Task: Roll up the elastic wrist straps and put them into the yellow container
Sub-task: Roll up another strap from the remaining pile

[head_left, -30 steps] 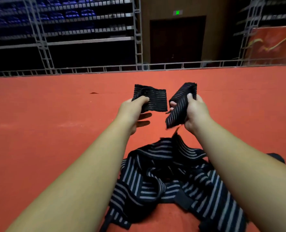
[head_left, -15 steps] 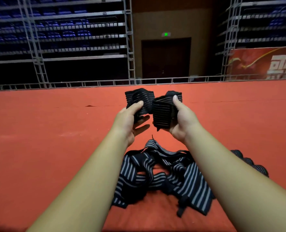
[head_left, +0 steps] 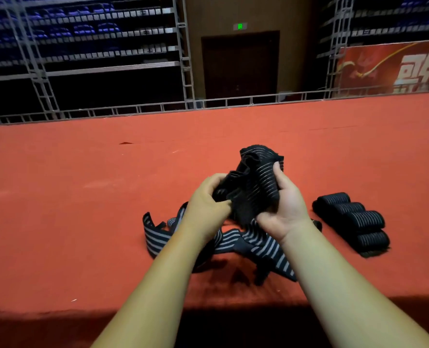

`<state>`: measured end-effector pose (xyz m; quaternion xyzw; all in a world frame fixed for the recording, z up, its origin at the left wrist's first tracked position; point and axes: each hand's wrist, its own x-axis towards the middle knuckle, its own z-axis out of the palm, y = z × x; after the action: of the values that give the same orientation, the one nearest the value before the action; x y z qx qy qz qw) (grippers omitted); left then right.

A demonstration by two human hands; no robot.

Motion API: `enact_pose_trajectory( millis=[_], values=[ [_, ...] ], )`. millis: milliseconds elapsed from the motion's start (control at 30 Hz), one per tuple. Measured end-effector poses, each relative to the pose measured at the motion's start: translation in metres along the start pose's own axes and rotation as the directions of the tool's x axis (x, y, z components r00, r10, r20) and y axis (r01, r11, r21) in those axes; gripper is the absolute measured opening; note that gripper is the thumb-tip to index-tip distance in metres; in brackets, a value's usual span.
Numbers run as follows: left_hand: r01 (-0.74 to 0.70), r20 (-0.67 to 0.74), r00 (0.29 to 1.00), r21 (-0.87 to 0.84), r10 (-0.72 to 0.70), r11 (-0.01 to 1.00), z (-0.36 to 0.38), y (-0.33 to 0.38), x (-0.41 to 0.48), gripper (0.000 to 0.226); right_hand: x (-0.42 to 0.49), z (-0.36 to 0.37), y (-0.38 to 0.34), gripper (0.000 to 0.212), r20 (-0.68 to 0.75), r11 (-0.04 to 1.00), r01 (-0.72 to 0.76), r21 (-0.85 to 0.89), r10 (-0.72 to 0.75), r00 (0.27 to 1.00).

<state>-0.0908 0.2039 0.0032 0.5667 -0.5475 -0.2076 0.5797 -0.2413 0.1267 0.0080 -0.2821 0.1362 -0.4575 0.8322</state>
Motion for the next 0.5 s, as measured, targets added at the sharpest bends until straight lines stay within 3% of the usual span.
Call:
enact_pose_trajectory(
  millis=[100, 167, 233, 267, 400, 500],
  values=[
    [0.060, 0.306, 0.950, 0.007, -0.059, 0.998, -0.001, -0.003, -0.013, 0.046, 0.003, -0.020, 0.001, 0.061, -0.002, 1.000, 0.025, -0.001, -0.025, 1.000],
    [0.166, 0.387, 0.912, -0.039, -0.138, 0.985, 0.001, -0.006, -0.017, 0.041, 0.008, -0.035, 0.003, 0.060, -0.011, 0.999, 0.035, -0.027, -0.035, 0.999],
    [0.248, 0.338, 0.910, 0.017, -0.239, 0.969, 0.005, -0.011, -0.014, 0.063, 0.014, -0.049, 0.008, 0.064, -0.048, 0.996, 0.052, -0.067, -0.055, 0.997],
    [0.229, 0.306, 0.921, 0.077, -0.241, 0.970, 0.008, -0.016, -0.010, 0.063, 0.018, -0.055, 0.012, 0.067, -0.049, 0.994, 0.070, -0.083, -0.074, 0.996],
    [0.000, 0.228, 0.972, 0.247, -0.058, 0.969, 0.030, -0.039, 0.004, 0.021, 0.034, -0.086, 0.025, 0.054, -0.143, 0.975, 0.154, -0.161, -0.178, 0.974],
    [0.008, 0.273, 0.961, 0.147, -0.048, 0.989, 0.045, -0.053, 0.012, 0.024, 0.043, -0.101, 0.034, 0.049, -0.173, 0.979, 0.129, -0.158, -0.156, 0.973]
  ],
)
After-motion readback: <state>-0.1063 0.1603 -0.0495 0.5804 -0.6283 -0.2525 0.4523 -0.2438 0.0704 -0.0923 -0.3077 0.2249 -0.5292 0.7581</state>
